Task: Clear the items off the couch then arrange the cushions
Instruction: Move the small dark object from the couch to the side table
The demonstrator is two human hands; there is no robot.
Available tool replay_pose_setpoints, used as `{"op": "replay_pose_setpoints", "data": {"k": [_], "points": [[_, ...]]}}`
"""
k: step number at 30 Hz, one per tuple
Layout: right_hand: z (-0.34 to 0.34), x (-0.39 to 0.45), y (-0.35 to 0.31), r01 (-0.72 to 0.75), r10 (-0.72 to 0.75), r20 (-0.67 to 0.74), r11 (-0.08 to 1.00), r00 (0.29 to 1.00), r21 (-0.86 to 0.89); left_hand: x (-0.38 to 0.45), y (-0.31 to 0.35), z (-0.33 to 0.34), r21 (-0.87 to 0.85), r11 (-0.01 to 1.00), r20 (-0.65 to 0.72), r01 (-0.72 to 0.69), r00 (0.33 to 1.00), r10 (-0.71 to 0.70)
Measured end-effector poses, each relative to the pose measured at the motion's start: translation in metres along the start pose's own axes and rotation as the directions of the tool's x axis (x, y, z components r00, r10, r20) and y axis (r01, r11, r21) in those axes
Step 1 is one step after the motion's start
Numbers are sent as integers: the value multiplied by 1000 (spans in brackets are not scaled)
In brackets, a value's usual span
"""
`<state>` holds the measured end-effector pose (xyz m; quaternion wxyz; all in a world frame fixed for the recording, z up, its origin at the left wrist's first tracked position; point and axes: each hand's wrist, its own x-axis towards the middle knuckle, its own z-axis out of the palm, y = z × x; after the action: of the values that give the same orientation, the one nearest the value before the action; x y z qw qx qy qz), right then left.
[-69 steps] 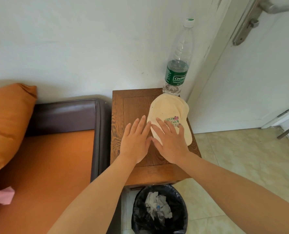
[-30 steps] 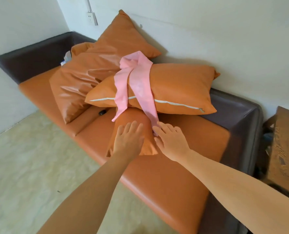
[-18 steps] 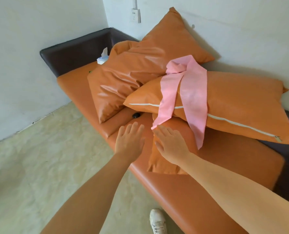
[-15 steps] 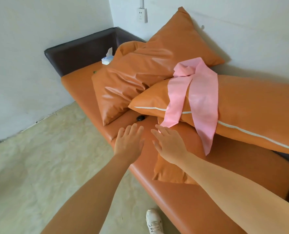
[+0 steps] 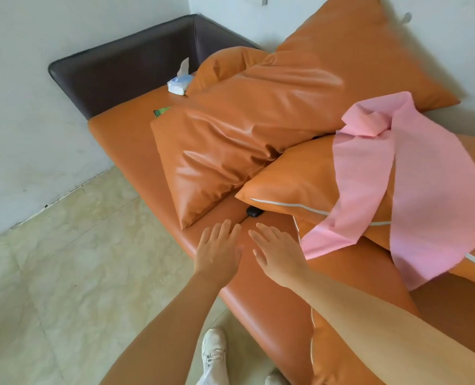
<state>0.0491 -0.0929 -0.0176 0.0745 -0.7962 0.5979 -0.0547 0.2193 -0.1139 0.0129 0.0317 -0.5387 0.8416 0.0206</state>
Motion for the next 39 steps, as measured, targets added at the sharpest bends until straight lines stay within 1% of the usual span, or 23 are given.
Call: {"op": "replay_pose_setpoints", "data": {"k": [1,3,7,10,12,16,19,21,23,27,31,33,36,39], "points": [[9,9,0,-17,17,25,1000,1000,3,9,-7,11,0,1000,23,-27,999,27],[28,27,1,-66,66,29,998,997,1,28,-20,32,5,997,11,-73,997,73],[68,55,6,-198,196,54,979,979,40,60,-38,75,-46,995,38,-90,995,91],[97,73,17,-227,227,49,974,973,12,85,-46,107,-33,993,52,-110,992,111],[115,83,28,-251,251,71,968,965,-7,101,-49,131,-28,992,69,-123,990,125],[154,105,48,-297,298,-9,954,955,41,128,-50,177,-59,991,69,-118,990,122],[185,118,62,-320,322,-30,945,946,60,145,-49,211,-40,986,45,-160,986,162],[200,126,72,-323,325,-48,945,945,48,159,-48,228,-65,983,45,-171,984,174],[210,132,80,-328,333,-78,943,940,62,174,-45,241,-54,984,68,-169,983,172],[225,138,92,-293,316,-249,948,915,125,195,-41,248,3,984,106,-177,979,176],[230,133,92,-233,303,-323,943,897,237,199,-36,249,-63,982,109,-178,977,184],[227,127,92,-204,287,-323,942,902,268,196,-35,246,-104,979,103,-176,977,187],[219,112,90,-143,251,-299,930,921,338,185,-38,242,-115,966,71,-230,968,239],[212,88,80,-110,234,-298,919,925,380,166,-41,246,-126,929,-85,-348,937,339]]}}
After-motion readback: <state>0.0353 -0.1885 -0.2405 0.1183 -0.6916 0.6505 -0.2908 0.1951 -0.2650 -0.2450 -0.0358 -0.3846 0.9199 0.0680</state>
